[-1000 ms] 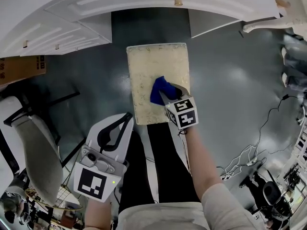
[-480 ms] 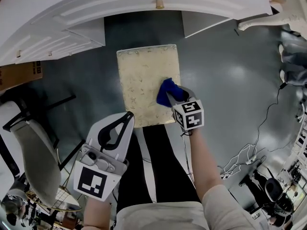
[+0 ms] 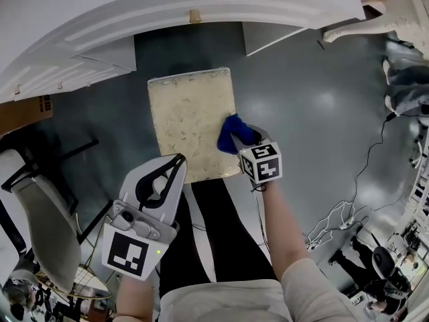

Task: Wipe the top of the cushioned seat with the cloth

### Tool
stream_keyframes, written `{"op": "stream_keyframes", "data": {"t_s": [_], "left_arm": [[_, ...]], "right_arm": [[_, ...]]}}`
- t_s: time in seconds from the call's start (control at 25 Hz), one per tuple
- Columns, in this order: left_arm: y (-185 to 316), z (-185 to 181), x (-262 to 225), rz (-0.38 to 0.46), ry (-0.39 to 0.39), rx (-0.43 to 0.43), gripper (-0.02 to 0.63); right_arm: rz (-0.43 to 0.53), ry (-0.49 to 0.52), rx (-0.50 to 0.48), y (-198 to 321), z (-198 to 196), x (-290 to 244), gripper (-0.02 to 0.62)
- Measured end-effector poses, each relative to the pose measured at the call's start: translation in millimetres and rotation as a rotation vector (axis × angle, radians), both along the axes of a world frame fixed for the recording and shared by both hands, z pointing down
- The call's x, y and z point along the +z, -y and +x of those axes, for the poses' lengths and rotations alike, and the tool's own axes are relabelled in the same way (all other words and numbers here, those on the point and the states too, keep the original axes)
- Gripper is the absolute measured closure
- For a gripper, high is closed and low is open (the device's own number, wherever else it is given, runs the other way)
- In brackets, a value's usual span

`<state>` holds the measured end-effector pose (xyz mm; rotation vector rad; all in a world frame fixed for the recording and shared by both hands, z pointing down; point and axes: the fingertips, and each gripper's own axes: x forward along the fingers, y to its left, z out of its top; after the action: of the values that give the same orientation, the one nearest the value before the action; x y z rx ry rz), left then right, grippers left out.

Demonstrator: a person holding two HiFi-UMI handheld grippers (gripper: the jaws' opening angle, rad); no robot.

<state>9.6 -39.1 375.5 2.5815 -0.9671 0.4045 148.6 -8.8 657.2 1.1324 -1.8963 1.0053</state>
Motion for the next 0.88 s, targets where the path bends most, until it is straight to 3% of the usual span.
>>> {"op": "stream_keyframes", "data": {"t_s": [0.48,0.88], "left_arm": [[-19.0,11.8,11.1,-0.018,-0.002,0.041,0.606],[-57.5,-15.2,19.7,-0.048,0.012,-0.004,0.606]], "right_arm": [[0.005,0.044,0.046,-18.7,-0.2,1.1,0.468],[0.008,0.027,0.032,-62.8,-4.4,2.0,0.469]]}}
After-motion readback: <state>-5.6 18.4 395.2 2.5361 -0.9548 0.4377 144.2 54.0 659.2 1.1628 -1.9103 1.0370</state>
